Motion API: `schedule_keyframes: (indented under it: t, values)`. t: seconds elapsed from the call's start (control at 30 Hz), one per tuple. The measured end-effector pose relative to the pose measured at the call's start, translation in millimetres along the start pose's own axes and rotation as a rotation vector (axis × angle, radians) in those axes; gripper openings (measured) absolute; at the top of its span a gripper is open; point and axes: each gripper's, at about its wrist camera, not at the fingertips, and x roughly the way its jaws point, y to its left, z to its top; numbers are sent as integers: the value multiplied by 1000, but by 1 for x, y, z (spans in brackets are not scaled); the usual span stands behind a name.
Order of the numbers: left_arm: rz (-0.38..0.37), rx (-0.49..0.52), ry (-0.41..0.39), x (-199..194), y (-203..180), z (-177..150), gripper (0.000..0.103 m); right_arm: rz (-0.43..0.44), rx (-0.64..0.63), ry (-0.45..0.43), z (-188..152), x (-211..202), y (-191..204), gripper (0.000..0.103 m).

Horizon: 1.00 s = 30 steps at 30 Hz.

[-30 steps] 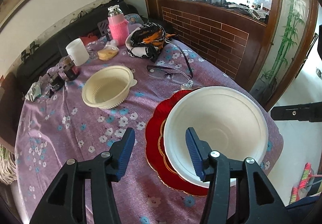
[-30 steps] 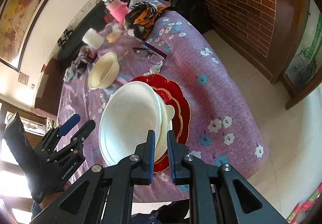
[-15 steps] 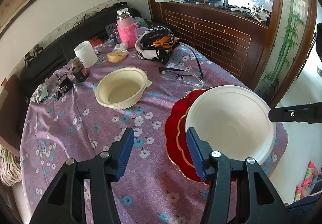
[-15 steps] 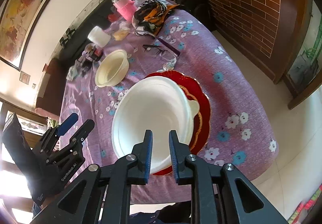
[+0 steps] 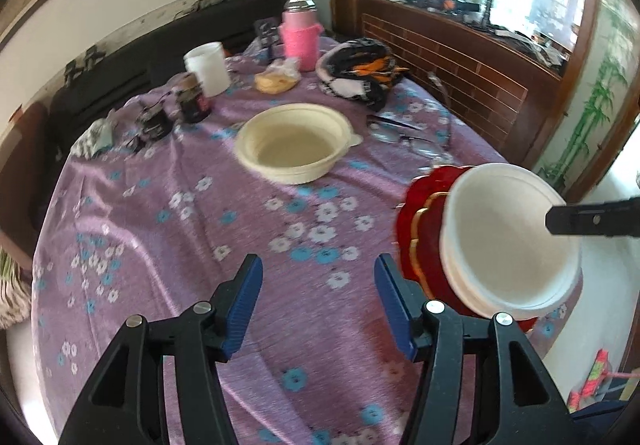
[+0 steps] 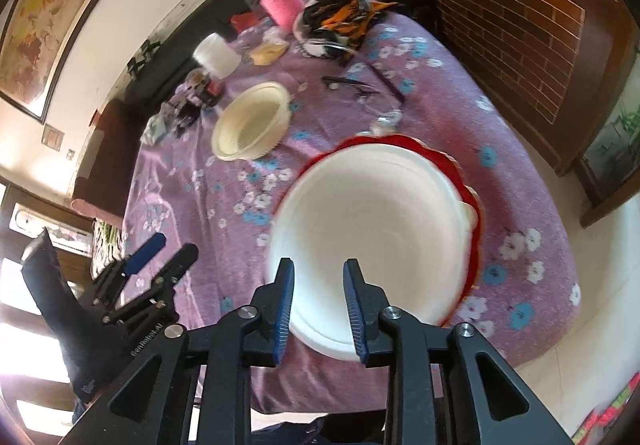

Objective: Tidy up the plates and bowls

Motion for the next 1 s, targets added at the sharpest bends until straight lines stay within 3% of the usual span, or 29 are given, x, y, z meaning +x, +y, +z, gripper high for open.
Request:
schedule_keyframes:
  t: [0.23,0.4,0.7,0.93,1.0]
  values:
    - [29,-74,6,1,44,-11,58,19,-70,19,34,34,59,40]
    - [47,-108,16,0,74,-22,58,-9,-34,39,66,75,85,41]
    - [91,-186,26,-4,135,-43,58,-80,218,64,109,161,84,41]
    - [118,-233,47,-5,169,-59,58,-154,312,63,123,205,73,41]
    - [123,-245,49,-6,176,-63,58,-152,318,79,123,214,71,22]
